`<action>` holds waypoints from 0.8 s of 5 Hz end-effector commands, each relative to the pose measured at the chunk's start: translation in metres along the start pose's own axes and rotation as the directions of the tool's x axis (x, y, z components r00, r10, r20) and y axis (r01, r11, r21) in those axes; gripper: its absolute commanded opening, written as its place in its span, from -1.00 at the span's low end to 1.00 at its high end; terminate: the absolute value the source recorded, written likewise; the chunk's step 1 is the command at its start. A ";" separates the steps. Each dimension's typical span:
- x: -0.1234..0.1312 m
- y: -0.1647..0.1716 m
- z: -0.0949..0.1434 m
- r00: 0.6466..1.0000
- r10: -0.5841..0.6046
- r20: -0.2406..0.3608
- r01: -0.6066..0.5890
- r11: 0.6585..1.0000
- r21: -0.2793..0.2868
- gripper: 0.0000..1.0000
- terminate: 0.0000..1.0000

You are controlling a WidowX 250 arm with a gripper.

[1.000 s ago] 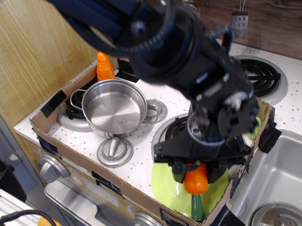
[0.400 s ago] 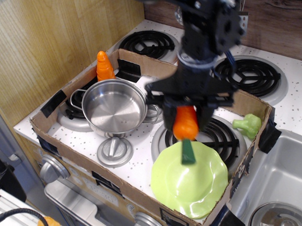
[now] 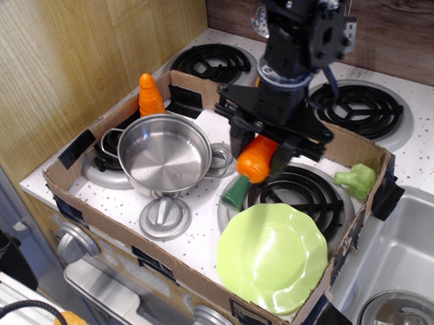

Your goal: Take carrot off plate

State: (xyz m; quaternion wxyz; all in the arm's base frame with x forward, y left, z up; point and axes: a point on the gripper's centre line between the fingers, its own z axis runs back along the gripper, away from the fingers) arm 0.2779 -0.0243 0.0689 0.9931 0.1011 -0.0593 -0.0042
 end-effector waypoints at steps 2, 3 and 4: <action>0.013 0.009 -0.014 0.990 -0.122 0.073 0.120 0.992 0.035 -1.00 -1.00; 0.006 0.009 -0.026 0.993 -0.064 0.096 0.065 0.998 -0.003 -1.00 -1.00; 0.011 0.008 -0.036 0.992 -0.064 0.107 0.068 0.997 -0.028 -1.00 -1.00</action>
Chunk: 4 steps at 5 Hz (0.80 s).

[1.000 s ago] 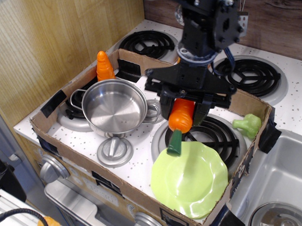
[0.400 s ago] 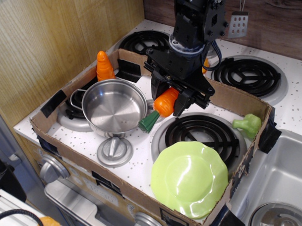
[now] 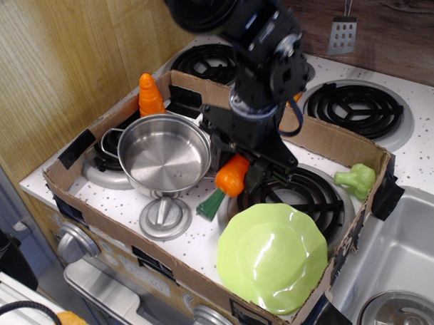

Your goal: Take carrot off plate

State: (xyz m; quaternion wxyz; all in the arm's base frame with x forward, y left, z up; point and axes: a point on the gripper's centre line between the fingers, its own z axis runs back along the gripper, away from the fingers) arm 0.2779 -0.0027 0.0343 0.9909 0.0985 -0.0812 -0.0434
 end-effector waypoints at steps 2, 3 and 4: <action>0.032 -0.006 0.003 0.999 0.008 0.047 -0.007 0.999 -0.033 1.00 -1.00; 0.031 -0.010 0.005 0.997 0.048 0.053 -0.047 0.999 -0.028 1.00 -1.00; 0.031 -0.014 0.019 0.998 0.050 0.035 -0.050 0.999 0.004 1.00 -1.00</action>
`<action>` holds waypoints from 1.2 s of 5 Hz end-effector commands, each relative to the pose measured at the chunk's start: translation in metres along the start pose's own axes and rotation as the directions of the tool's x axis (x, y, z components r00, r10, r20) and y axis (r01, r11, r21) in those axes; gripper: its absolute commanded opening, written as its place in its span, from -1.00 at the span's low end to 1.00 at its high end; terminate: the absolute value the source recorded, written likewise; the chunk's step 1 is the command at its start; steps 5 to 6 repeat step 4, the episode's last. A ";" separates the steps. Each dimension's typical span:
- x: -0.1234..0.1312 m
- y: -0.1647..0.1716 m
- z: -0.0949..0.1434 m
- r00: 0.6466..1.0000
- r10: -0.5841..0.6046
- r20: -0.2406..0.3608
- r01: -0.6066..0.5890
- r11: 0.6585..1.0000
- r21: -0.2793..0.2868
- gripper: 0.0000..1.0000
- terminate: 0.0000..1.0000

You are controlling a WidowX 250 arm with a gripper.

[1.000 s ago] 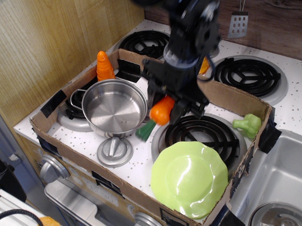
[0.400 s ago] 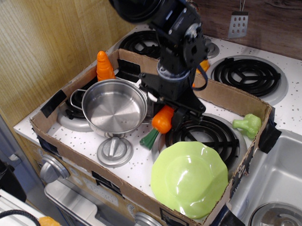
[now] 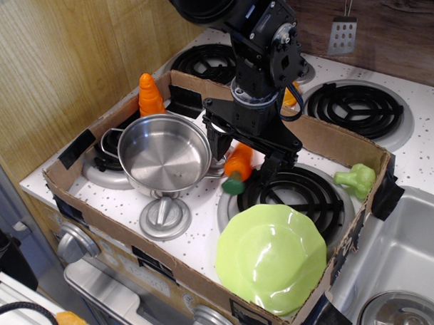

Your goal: Take carrot off plate

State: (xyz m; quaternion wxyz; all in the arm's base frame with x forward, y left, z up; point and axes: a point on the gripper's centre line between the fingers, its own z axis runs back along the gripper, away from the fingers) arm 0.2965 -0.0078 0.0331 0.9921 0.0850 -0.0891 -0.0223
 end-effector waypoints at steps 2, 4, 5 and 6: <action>0.012 -0.029 0.075 0.999 0.029 -0.014 -0.027 0.991 0.128 1.00 -1.00; 0.026 -0.032 0.098 0.999 0.028 0.027 -0.030 0.996 0.087 1.00 1.00; 0.026 -0.032 0.098 0.999 0.028 0.027 -0.030 0.996 0.087 1.00 1.00; 0.026 -0.032 0.098 0.999 0.028 0.027 -0.030 0.996 0.087 1.00 1.00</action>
